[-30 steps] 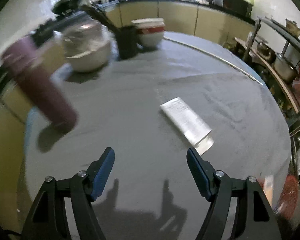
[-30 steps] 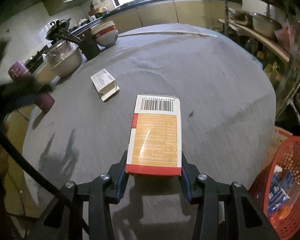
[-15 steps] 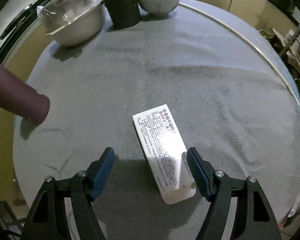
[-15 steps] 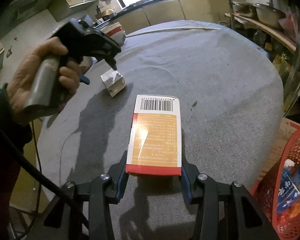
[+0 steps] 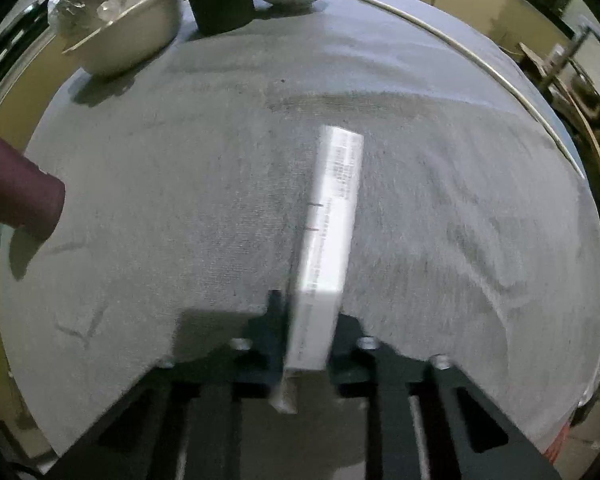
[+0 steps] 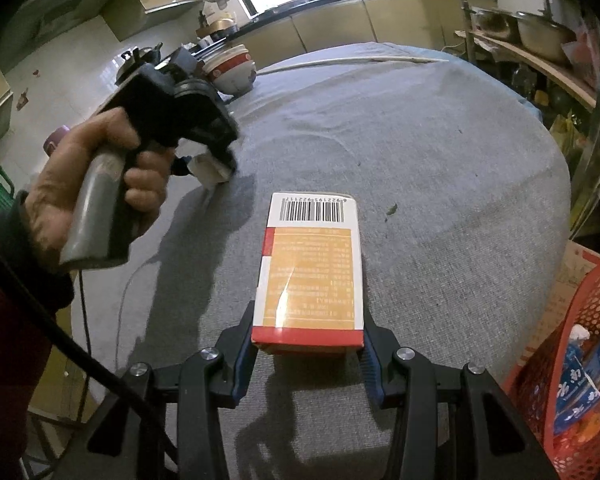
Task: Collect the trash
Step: 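Grasp the white leaflet with the left tool while the right tool holds the box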
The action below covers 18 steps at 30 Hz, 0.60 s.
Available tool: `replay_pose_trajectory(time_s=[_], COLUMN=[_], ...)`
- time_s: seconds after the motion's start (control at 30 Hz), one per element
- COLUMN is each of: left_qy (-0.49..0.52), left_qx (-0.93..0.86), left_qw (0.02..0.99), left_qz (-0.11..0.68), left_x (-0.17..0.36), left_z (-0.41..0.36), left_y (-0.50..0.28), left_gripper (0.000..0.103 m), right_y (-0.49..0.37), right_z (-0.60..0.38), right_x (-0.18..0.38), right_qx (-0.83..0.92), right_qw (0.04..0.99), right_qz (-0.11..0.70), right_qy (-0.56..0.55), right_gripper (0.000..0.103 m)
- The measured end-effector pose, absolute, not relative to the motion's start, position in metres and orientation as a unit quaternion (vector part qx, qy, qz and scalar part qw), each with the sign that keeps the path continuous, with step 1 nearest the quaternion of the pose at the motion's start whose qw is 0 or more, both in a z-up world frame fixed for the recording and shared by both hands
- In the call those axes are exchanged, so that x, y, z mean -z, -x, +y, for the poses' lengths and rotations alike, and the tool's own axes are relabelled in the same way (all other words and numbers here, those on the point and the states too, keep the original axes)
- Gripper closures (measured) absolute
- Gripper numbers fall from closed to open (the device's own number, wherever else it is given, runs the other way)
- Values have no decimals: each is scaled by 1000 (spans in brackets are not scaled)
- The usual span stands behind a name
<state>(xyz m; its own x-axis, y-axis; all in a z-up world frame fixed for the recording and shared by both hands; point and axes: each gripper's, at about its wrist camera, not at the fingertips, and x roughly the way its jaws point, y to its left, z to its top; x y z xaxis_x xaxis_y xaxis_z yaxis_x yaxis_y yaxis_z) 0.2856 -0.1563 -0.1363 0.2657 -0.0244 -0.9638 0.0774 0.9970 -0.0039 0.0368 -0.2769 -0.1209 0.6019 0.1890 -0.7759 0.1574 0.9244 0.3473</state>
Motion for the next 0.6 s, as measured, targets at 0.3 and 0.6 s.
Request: replay_pose_trajectory(time_s=[0.3, 0.6], left_qy=[-39, -22], left_qx=[88, 140], left_qw=[795, 791], left_qz=[599, 596], left_x=[141, 146], left_z=[-114, -45], left_y=[-240, -178], left_gripper=[88, 88], right_y=[-37, -31], right_z=[-273, -270], right_x=[121, 122], right_qx=[2, 9], right_qw=[873, 877], right_qz=[447, 442], right_qy=[-194, -190], right_gripper=[56, 56])
